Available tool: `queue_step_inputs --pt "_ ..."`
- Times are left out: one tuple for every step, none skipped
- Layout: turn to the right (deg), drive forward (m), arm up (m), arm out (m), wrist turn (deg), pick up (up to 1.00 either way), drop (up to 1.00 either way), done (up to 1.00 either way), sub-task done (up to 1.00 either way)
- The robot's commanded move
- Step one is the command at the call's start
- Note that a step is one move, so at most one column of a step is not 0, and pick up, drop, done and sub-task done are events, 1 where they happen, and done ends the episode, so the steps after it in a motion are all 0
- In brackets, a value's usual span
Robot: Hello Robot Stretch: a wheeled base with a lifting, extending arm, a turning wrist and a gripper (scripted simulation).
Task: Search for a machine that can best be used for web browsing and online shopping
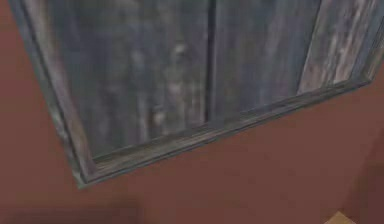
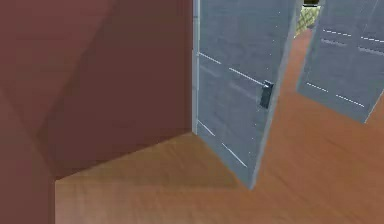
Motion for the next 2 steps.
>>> queue_step_inputs --pt "45.0 0.00 0.00 0.00 0.0 0.00 0.00 0.00 0.00" --pt "45.0 0.00 0.00 0.00 0.0 0.00 0.00 0.00 0.00"
